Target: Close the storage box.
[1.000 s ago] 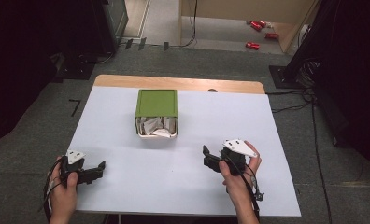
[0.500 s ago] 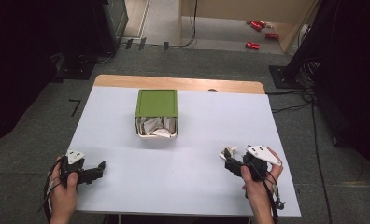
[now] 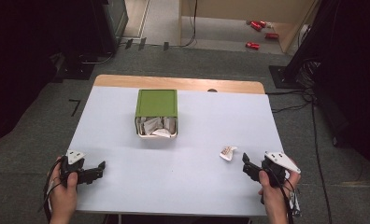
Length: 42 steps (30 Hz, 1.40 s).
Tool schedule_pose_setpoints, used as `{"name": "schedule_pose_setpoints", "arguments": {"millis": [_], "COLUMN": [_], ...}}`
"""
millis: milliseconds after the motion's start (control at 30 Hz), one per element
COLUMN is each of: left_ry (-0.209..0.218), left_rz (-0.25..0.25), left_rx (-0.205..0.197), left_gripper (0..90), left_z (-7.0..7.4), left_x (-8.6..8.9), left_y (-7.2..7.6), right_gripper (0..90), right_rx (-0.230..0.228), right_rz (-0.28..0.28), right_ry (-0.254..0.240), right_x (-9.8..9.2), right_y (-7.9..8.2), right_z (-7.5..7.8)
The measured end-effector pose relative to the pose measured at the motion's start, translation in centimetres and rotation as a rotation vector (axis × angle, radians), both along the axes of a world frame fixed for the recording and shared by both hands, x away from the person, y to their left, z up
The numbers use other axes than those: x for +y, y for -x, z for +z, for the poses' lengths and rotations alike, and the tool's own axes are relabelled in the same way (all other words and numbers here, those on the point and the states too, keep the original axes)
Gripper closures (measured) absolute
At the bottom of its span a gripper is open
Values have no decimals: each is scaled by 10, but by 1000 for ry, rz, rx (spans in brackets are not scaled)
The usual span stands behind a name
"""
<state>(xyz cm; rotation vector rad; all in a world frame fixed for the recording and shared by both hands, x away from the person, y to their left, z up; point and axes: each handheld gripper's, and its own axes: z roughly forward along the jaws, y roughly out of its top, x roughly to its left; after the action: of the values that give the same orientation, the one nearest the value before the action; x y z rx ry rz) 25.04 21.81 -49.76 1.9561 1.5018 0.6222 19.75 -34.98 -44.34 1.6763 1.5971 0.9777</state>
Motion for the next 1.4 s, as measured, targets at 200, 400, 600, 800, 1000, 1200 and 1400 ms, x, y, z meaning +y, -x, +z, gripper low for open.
{"name": "schedule_pose_setpoints", "arguments": {"millis": [200,400,600,800,1000,1200,1400], "left_ry": [0,0,0,0,0,0,0], "left_rz": [0,0,0,0,0,0,0], "left_rx": [0,-1,0,0,0,0,0], "left_gripper": [77,77,77,77,77,77,77], "left_z": [0,0,0,0,0,0,0], "left_x": [0,0,0,0,0,0,0], "left_y": [0,0,0,0,0,0,0], "right_gripper": [200,207,216,218,218,225,215], "right_rx": [10,19,37,67,92,129,144], "right_rz": [-21,-45,-77,-102,-123,-125,-111], "right_ry": [1,-12,-17,-36,-39,-25,-15], "right_x": [-17,-34,-53,-67,-80,-84,-82], "right_y": [4,9,13,14,17,18,17], "right_z": [-7,-14,-26,-38,-47,-54,-58]}}
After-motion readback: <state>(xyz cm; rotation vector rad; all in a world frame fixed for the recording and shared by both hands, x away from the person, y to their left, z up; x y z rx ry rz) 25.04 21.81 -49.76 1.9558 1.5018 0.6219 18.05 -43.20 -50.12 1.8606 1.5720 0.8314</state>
